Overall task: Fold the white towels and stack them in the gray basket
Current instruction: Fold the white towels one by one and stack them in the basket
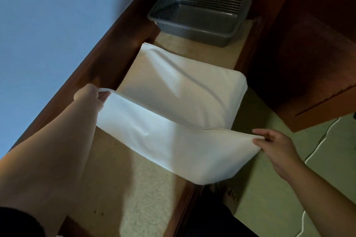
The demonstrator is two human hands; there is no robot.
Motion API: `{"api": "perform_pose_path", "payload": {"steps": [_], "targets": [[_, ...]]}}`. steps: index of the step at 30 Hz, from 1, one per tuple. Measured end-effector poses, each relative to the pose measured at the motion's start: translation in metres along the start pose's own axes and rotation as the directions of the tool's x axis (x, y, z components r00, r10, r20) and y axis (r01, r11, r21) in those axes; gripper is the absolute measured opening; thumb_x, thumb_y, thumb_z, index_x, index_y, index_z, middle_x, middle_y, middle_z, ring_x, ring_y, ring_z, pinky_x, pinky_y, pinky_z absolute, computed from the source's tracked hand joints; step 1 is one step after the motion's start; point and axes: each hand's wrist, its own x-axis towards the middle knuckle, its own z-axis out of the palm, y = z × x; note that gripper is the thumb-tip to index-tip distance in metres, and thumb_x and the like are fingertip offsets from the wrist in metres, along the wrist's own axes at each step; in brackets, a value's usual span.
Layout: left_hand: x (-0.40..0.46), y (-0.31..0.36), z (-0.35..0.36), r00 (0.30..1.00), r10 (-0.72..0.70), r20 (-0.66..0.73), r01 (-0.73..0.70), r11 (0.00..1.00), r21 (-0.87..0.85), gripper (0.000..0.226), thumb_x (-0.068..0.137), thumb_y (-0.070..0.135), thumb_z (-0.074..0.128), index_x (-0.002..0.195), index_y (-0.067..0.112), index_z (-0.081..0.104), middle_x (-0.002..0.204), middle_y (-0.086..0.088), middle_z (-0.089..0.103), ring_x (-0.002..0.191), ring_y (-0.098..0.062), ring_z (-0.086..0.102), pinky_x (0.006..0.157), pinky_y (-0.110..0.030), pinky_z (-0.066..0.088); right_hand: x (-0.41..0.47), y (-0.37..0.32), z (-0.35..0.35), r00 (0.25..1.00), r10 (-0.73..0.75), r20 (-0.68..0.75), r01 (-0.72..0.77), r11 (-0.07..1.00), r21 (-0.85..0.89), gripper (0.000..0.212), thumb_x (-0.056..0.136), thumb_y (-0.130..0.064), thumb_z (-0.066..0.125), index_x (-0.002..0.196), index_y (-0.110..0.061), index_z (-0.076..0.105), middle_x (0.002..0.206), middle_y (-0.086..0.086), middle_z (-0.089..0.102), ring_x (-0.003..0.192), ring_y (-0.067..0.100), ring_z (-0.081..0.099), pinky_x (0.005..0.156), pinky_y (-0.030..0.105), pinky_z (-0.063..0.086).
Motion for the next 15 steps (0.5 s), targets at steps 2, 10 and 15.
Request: {"api": "perform_pose_path", "payload": {"steps": [2, 10, 15], "targets": [[0.012, 0.004, 0.012, 1.000, -0.008, 0.026, 0.008, 1.000, -0.023, 0.036, 0.101, 0.005, 0.060, 0.136, 0.014, 0.057, 0.111, -0.014, 0.069, 0.080, -0.028, 0.078, 0.062, -0.038, 0.066, 0.009, -0.005, 0.002, 0.999, 0.039, -0.004, -0.039, 0.999, -0.002, 0.030, 0.087, 0.000, 0.073, 0.097, -0.028, 0.079, 0.110, 0.003, 0.074, 0.104, 0.024, 0.068, 0.085, 0.037, 0.055], [0.059, -0.002, 0.064, 0.996, 0.007, 0.084, -0.013, 0.998, 0.062, 0.025, 0.099, -0.001, 0.058, 0.120, 0.011, 0.060, 0.101, -0.009, 0.064, 0.098, -0.025, 0.068, 0.083, -0.037, 0.064, 0.042, -0.010, 0.005, 0.986, 0.140, -0.086, -0.141, 0.990, -0.012, 0.023, 0.088, -0.008, 0.076, 0.094, -0.030, 0.079, 0.113, 0.002, 0.074, 0.106, 0.027, 0.068, 0.099, 0.052, 0.056], [0.085, -0.042, 0.081, 0.856, 0.336, 0.393, -0.495, 0.312, 0.811, 0.072, 0.083, 0.029, 0.067, 0.149, 0.020, 0.042, 0.140, -0.012, 0.050, 0.132, -0.035, 0.050, 0.108, -0.047, 0.047, 0.056, -0.015, 0.015, 0.988, 0.148, -0.053, -0.153, 0.981, -0.122, 0.024, 0.094, -0.007, 0.070, 0.115, -0.019, 0.075, 0.114, 0.009, 0.069, 0.104, 0.029, 0.063, 0.087, 0.042, 0.050]]}}
